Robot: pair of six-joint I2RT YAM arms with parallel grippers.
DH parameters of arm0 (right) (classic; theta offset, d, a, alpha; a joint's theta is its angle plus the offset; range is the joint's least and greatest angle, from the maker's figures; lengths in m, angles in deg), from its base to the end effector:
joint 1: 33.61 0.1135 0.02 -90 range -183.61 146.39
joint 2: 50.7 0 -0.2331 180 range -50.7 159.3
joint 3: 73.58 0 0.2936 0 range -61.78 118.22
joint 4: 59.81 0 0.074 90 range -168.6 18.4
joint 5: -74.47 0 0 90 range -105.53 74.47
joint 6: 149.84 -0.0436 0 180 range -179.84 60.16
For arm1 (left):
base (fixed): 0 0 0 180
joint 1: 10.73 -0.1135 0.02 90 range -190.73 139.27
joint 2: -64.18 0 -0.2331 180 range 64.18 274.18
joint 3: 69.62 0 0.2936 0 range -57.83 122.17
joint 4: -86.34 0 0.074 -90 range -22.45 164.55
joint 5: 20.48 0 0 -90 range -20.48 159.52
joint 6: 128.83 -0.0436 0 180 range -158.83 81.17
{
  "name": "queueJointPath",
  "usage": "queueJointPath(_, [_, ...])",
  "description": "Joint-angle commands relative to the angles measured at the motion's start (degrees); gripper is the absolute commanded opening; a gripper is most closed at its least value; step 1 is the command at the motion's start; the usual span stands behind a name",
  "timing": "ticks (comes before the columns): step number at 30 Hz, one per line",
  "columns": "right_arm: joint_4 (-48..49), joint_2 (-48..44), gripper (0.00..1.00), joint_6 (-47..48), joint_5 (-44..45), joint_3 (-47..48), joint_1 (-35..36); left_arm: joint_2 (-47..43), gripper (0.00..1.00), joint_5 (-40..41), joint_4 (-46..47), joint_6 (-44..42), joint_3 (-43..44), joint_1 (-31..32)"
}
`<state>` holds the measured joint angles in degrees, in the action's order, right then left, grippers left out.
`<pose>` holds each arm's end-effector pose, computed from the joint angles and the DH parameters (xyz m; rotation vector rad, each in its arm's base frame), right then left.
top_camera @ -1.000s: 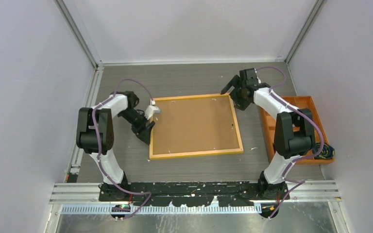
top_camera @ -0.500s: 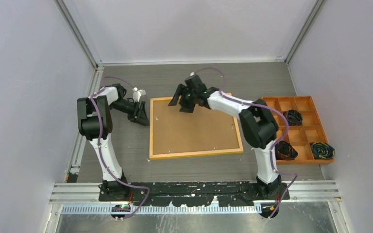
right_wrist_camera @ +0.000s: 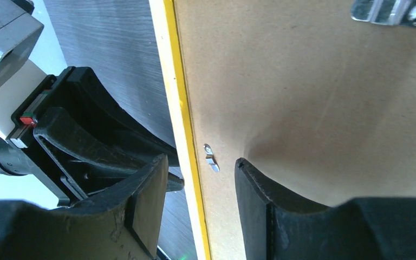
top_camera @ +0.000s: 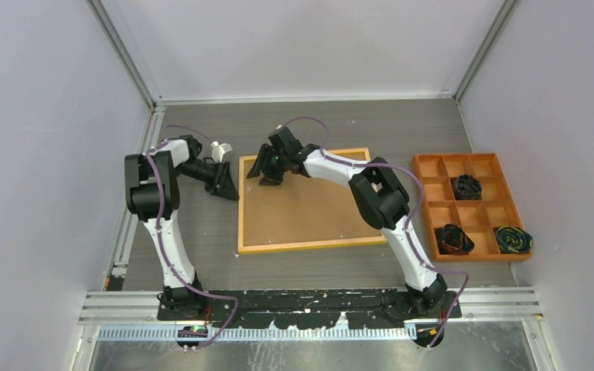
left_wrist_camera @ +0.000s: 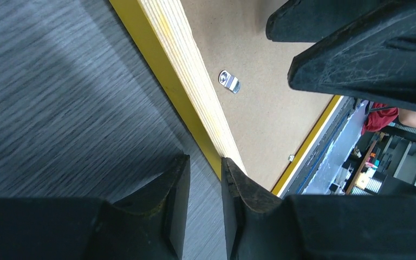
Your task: Put the photo into the frame
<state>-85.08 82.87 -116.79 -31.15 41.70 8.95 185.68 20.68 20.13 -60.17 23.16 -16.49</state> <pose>0.3924 0.3762 0.1103 0.1742 2.6042 1.0841 0.3918 0.0065 0.0689 0.3202 2.7377 -1.2442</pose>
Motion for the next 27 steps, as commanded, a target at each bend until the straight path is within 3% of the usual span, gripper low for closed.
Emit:
queueJointPath(1, [1.5, 1.3, 0.53, -1.2, -1.0, 3.3, 0.7, 1.5, 0.28, 1.7, 3.0, -0.4, -0.9, 0.8])
queueJointPath(27, [2.6, 4.1, 0.49, -3.9, -3.0, 4.4, 3.8, -0.2, 0.27, 3.1, 3.5, -0.4, -0.9, 1.4])
